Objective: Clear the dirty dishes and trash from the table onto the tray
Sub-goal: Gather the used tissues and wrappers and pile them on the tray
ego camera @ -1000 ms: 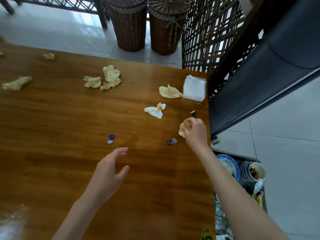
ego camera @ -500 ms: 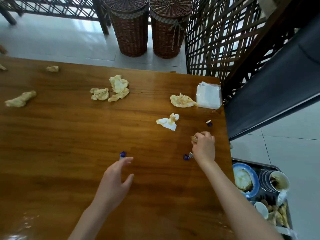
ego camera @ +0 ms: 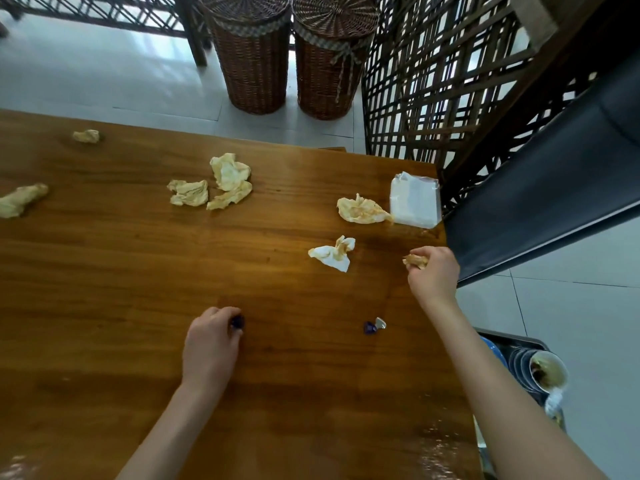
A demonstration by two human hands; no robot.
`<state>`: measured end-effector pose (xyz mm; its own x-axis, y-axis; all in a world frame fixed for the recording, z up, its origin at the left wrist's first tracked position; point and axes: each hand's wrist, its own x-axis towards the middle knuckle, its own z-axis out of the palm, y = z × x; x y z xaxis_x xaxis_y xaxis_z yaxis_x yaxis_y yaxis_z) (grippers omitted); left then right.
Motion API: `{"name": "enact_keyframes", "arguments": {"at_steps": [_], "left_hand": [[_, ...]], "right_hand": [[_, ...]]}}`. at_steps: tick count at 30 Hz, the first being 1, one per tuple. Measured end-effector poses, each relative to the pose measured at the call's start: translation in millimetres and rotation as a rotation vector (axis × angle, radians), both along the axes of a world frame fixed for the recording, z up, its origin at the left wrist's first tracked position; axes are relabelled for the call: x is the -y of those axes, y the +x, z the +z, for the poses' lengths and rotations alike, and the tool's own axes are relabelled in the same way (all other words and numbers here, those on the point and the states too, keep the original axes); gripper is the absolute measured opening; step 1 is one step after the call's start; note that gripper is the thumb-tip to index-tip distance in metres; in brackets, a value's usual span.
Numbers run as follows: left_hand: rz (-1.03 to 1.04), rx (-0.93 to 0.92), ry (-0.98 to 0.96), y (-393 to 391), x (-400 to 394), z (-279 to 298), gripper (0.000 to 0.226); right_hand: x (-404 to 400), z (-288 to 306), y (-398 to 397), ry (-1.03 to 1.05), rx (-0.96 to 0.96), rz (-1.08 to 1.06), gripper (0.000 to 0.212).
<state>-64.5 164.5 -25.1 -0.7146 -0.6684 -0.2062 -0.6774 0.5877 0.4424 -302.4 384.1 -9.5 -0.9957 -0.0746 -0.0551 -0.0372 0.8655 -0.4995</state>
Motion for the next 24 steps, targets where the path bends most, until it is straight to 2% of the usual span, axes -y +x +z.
{"name": "enact_keyframes", "arguments": {"at_steps": [3,7,11,15,18,24], "left_hand": [[-0.011,0.0,0.05,-1,2,0,0.035],[-0.029,0.019,0.087,-4,0,-1,0.014],[-0.097,-0.019,0.125,-14,-12,2,0.009],[-0.29,-0.044,0.249,-38,-37,4,0.017],[-0.329,-0.052,0.385,-61,-58,6,0.027],[-0.455,0.034,0.492,-106,-87,6,0.046]], "right_hand": [[2,-3,-6,-0.014,0.006,-0.025,0.027],[6,-10,-17,-0.028,0.043,-0.016,0.039],[6,-20,-18,0.05,0.104,0.031,0.051],[5,-26,-19,0.123,0.085,0.084,0.047],[0,-26,-21,0.156,0.052,0.111,0.039],[-10,-21,-28,0.009,0.109,0.067,0.032]]}}
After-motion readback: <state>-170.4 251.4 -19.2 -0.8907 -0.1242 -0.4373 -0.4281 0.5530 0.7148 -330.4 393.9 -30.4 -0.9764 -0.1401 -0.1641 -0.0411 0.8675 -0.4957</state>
